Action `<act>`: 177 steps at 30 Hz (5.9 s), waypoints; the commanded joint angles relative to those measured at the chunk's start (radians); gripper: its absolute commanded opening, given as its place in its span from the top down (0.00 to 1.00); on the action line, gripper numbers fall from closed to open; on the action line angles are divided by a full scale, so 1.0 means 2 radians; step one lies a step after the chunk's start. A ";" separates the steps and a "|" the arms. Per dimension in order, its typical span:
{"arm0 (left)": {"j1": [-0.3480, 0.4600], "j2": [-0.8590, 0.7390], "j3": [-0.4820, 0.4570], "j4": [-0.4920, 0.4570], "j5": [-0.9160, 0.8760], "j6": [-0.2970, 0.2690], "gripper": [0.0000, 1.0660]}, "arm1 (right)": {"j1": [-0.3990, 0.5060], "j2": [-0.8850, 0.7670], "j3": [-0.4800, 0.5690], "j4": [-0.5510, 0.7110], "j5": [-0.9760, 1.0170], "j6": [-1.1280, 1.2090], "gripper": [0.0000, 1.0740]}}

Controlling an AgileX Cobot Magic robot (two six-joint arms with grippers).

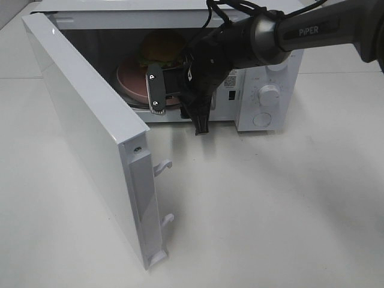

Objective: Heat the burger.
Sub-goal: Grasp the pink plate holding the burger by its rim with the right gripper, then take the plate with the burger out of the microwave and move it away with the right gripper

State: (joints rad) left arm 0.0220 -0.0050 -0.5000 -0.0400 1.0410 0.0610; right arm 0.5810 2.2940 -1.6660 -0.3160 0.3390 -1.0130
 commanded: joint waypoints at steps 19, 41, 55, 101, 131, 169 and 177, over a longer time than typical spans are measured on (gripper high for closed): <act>0.001 -0.011 0.001 -0.001 -0.002 0.000 0.08 | 0.022 -0.036 -0.004 0.055 0.071 -0.048 1.00; 0.001 -0.011 0.001 -0.002 -0.002 0.000 0.08 | 0.034 -0.113 0.076 0.046 0.097 -0.099 1.00; 0.001 -0.011 0.001 -0.002 -0.002 0.000 0.08 | 0.033 -0.185 0.167 0.024 0.021 -0.097 1.00; 0.001 -0.011 0.001 -0.002 -0.002 0.000 0.08 | 0.032 -0.442 0.470 0.012 -0.108 -0.095 1.00; 0.001 -0.011 0.001 -0.002 -0.002 0.000 0.08 | 0.032 -0.663 0.590 -0.002 0.034 -0.064 1.00; 0.001 -0.011 0.001 -0.002 -0.002 0.000 0.08 | 0.032 -0.739 0.597 -0.190 0.322 0.354 1.00; 0.001 -0.011 0.001 -0.002 -0.002 0.000 0.08 | 0.032 -0.738 0.597 -0.224 0.340 0.452 1.00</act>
State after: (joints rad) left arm 0.0220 -0.0050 -0.5000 -0.0400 1.0410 0.0610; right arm 0.6470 0.8220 -0.4650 -0.6730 1.0180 -0.1780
